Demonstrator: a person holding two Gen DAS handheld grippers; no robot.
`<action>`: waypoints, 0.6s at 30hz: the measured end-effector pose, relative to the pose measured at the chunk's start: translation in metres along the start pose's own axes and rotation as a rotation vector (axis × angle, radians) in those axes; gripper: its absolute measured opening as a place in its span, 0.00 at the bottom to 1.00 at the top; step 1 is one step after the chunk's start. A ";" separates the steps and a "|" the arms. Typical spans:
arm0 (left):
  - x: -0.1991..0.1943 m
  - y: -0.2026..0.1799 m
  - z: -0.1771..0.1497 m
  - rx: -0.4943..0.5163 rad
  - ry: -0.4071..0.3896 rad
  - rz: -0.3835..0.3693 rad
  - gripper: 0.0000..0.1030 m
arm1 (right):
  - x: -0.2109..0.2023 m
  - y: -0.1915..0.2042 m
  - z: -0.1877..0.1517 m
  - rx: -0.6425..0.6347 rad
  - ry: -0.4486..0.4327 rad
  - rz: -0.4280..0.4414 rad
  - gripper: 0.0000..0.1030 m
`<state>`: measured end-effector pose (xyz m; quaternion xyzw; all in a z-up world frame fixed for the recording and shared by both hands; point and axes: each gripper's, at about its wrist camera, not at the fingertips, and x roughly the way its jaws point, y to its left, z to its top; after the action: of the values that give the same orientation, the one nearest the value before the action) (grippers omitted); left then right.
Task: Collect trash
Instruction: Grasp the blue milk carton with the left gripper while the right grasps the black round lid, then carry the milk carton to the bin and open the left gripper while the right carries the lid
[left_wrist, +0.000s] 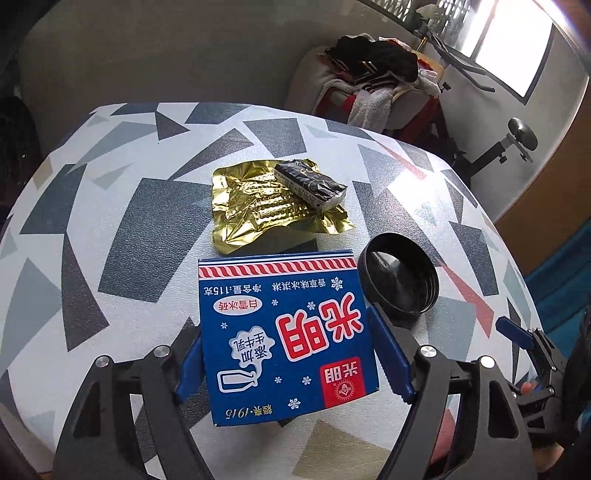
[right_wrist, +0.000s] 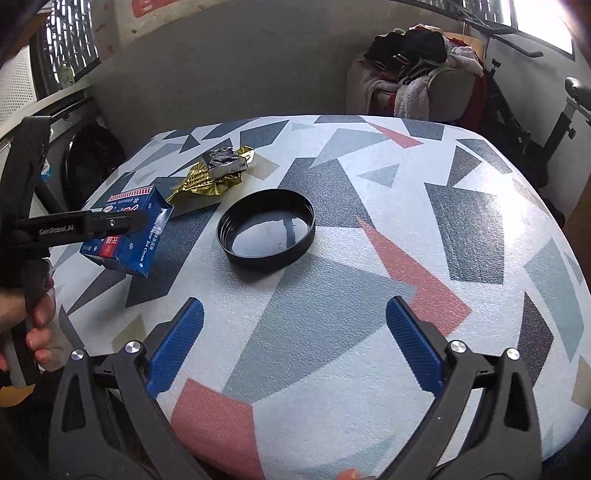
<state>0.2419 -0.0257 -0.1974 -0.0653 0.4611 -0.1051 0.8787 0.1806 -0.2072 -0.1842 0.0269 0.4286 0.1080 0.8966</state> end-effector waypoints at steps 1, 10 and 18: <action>-0.006 0.004 -0.003 -0.001 -0.013 0.002 0.74 | 0.010 0.006 0.008 -0.019 0.020 0.001 0.94; -0.036 0.045 -0.025 -0.080 -0.080 -0.014 0.74 | 0.089 0.023 0.045 0.058 0.176 -0.060 0.94; -0.039 0.053 -0.038 -0.095 -0.089 -0.027 0.74 | 0.111 0.036 0.065 0.037 0.234 -0.145 0.94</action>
<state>0.1953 0.0349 -0.1993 -0.1176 0.4252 -0.0920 0.8927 0.2919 -0.1452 -0.2227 -0.0002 0.5328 0.0375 0.8454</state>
